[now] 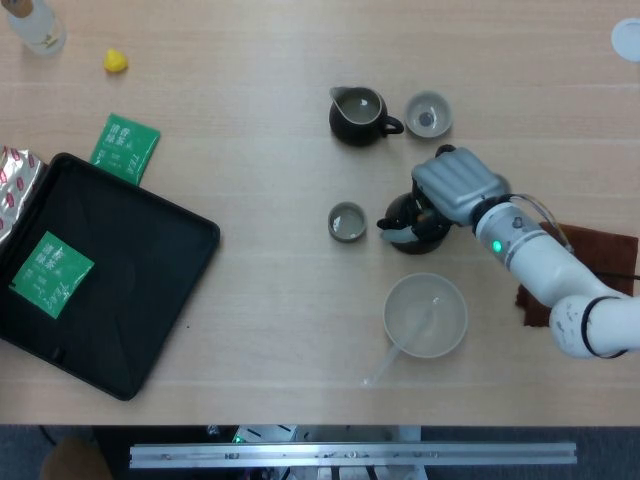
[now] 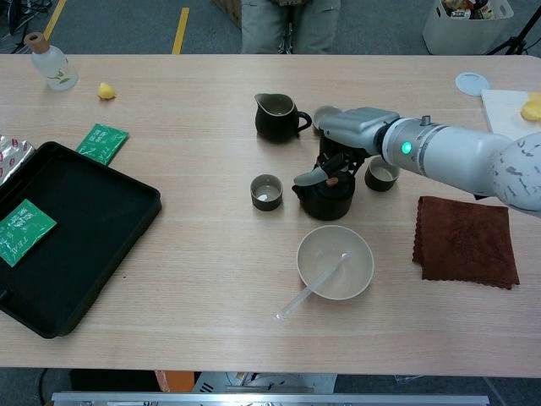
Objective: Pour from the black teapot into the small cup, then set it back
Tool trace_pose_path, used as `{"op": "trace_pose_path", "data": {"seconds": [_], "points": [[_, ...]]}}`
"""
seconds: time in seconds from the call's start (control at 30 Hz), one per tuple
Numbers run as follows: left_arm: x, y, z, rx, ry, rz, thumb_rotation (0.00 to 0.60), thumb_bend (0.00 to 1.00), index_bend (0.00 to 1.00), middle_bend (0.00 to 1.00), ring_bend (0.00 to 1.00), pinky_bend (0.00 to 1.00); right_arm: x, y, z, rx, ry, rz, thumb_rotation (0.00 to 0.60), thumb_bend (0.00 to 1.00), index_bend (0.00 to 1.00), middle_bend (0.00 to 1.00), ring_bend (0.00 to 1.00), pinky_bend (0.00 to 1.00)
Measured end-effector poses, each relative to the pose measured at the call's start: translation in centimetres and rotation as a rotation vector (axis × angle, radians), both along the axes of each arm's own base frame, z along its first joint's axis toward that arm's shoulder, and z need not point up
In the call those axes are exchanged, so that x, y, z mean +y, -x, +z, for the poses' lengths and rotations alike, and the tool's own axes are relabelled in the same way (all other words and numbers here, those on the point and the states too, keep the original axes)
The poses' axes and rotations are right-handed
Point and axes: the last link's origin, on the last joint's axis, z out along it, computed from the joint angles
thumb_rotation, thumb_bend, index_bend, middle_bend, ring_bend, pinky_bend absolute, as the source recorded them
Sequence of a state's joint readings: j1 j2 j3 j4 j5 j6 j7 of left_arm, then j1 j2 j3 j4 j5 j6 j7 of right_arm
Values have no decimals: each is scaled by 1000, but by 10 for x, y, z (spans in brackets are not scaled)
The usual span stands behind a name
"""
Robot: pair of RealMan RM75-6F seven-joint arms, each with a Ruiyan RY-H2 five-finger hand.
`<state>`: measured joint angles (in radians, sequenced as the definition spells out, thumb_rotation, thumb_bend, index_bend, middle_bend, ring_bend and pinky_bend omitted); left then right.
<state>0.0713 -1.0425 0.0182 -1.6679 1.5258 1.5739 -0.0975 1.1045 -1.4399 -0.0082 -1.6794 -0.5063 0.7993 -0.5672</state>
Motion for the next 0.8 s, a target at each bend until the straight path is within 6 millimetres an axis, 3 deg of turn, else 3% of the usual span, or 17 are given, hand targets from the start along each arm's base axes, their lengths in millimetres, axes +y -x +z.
{"op": "trace_pose_path", "data": {"seconds": [0.17, 0.3, 0.53, 0.8], "points": [[0, -1, 0, 0, 1, -4, 600, 296, 113, 170, 101, 90, -2, -5, 7, -22, 13, 1, 144, 37, 904, 865, 790, 184], [1, -1, 0, -1, 1, -5, 600, 296, 113, 169, 101, 90, -3, -8, 11, -23, 22, 12, 157, 185, 905, 866, 791, 184], [0, 0, 0, -1, 1, -4, 600, 296, 113, 169, 101, 90, -4, -13, 17, -26, 40, 24, 181, 350, 918, 866, 793, 184], [0, -1, 0, -2, 1, -6, 600, 296, 113, 169, 101, 90, -6, -17, 23, -23, 70, 47, 300, 505, 921, 866, 794, 184]]}}
